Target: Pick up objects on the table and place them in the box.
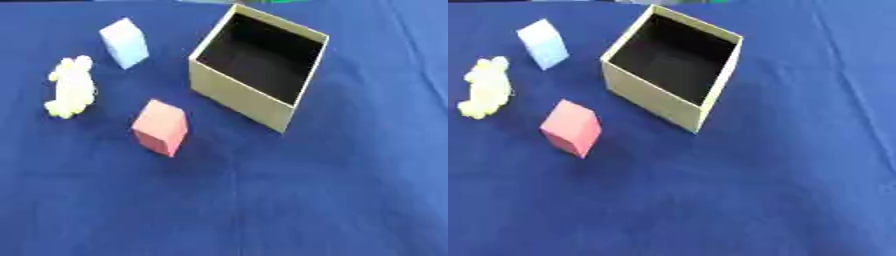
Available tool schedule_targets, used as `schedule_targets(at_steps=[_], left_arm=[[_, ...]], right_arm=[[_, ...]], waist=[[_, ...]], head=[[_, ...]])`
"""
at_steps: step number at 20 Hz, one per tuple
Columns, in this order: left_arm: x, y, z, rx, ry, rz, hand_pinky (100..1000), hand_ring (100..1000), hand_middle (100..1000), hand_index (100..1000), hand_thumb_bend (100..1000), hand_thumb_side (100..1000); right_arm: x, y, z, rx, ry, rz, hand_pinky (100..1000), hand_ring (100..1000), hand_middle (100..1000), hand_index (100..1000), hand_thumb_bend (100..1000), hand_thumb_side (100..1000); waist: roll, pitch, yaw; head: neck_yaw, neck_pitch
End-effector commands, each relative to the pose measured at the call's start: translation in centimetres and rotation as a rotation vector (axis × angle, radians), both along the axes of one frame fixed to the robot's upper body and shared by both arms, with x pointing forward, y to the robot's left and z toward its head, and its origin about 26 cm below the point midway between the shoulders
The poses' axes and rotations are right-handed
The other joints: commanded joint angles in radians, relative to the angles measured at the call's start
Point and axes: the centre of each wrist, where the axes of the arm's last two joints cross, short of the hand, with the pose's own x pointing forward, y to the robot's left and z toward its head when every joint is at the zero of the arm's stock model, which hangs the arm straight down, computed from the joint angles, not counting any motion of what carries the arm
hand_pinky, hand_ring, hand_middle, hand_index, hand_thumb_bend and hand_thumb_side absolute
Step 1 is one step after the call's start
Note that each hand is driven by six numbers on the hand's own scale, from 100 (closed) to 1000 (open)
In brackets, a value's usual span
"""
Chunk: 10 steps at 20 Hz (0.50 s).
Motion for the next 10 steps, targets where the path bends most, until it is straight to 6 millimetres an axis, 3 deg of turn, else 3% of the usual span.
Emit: schedule_targets(at_steps=[1, 10], left_arm=[[-0.28, 0.10, 0.76, 0.025, -0.019, -0.002, 774, 625, 695, 837, 338, 957], [-0.15, -0.12, 1.20, 0.045, -0.026, -0.017, 775, 627, 697, 839, 340, 955]], right_arm=[[-0.33, -0.11, 1.05, -0.025, -0.029, 0.003, 838, 738, 678, 788, 100, 832], [-0.33, -0.08, 1.07, -0.027, -0.029, 0.006, 838, 738, 678, 788, 100, 828]], waist=[[0.000, -0.016, 0.001], [0.001, -0.018, 0.000]], head=[[-0.003, -0.007], [-0.004, -0.002]])
